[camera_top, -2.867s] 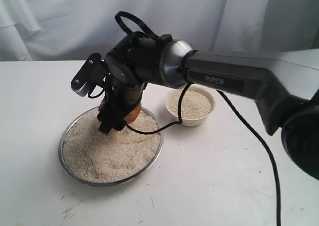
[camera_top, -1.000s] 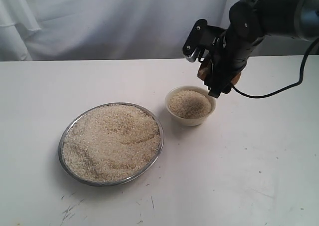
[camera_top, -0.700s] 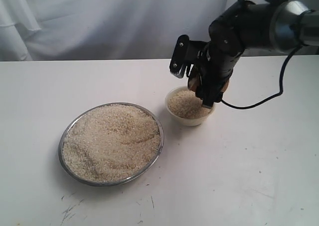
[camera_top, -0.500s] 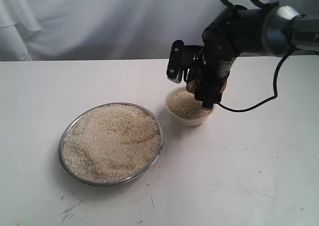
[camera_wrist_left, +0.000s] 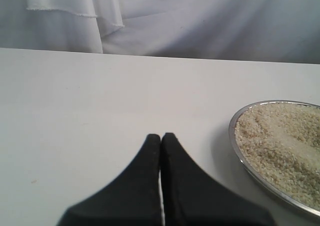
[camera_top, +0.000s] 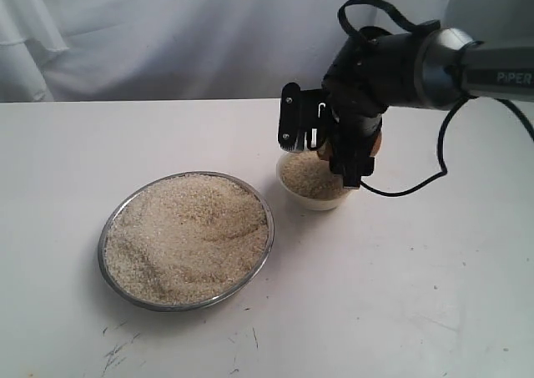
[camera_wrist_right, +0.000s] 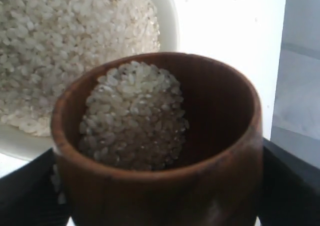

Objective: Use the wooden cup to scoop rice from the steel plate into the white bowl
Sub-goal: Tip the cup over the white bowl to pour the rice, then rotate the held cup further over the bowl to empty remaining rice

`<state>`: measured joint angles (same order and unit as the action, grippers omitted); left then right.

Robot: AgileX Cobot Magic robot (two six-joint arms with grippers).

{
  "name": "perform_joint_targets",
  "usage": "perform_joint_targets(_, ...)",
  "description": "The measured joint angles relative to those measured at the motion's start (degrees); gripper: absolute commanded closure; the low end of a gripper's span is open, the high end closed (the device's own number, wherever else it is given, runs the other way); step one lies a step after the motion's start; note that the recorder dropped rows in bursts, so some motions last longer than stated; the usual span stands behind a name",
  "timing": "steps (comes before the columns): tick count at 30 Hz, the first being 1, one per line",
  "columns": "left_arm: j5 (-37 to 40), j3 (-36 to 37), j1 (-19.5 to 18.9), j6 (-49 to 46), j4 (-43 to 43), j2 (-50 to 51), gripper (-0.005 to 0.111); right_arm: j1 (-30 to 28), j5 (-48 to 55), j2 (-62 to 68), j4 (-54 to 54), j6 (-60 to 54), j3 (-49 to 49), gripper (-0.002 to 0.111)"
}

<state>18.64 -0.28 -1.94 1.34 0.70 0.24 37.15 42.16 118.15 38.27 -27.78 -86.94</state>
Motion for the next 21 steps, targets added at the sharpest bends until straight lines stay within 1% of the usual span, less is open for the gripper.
perform_joint_targets(3,0.0,0.0,0.0,0.0,0.0,0.0,0.107,1.3,0.4,2.0,5.6,4.2,0.0,0.108)
perform_joint_targets(7,0.0,0.0,0.0,0.0,0.0,0.0,0.107,2.4,0.9,3.1,8.6,5.9,0.0,0.108)
perform_joint_targets(13,0.0,0.0,0.0,0.0,0.0,0.0,0.107,3.5,1.9,3.4,15.3,12.1,0.0,0.108)
perform_joint_targets(21,0.0,0.0,0.0,0.0,0.0,0.0,0.107,3.9,4.5,3.4,17.1,13.9,0.0,0.108)
